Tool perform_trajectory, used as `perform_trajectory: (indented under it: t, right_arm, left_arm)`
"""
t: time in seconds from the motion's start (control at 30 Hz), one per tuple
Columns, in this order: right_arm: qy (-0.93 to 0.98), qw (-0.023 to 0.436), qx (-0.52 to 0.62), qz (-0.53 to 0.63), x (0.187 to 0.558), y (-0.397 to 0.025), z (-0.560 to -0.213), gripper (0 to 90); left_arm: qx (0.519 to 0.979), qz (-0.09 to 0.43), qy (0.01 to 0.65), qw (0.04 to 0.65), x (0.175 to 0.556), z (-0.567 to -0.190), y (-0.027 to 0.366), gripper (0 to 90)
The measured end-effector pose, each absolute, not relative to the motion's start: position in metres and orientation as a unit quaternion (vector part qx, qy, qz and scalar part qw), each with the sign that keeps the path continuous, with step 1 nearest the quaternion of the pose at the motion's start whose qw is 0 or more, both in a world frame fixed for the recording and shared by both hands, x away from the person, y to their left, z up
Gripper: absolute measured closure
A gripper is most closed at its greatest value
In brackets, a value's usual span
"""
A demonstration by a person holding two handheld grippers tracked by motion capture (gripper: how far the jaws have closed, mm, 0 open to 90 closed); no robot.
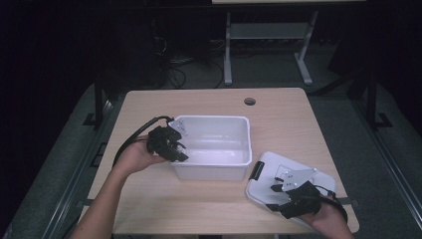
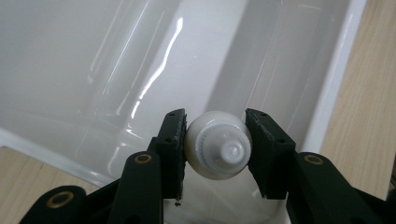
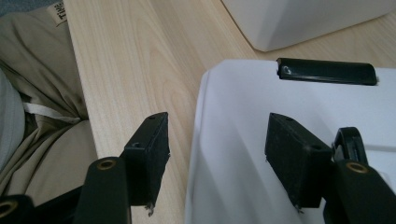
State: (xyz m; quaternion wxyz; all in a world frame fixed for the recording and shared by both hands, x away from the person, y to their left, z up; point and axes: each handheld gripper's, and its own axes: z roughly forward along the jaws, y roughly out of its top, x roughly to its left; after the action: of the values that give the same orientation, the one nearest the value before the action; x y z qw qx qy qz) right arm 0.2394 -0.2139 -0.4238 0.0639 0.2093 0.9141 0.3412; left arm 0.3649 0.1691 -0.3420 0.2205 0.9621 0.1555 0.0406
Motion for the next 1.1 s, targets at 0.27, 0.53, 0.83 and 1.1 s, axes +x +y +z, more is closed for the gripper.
perform_trajectory:
  t: [0.27,0.53,0.83,1.1]
  right_arm:
    - [0.914,0.065,0.208,0.341,0.239,-0.214,-0.424,39.2]
    - [0.914,0.068,0.207,0.341,0.239,-0.214,-0.423,39.0]
    - [0.915,0.071,0.205,0.341,0.239,-0.215,-0.422,38.9]
    - [0.915,0.073,0.204,0.341,0.239,-0.215,-0.422,38.8]
  left_arm:
    - [0.961,0.039,0.161,0.224,0.366,-0.342,0.17,56.9]
    - [0.958,0.042,0.162,0.231,0.364,-0.337,0.174,57.1]
    - [0.955,0.049,0.162,0.243,0.356,-0.321,0.181,55.0]
    - [0.952,0.06,0.16,0.253,0.347,-0.301,0.19,53.9]
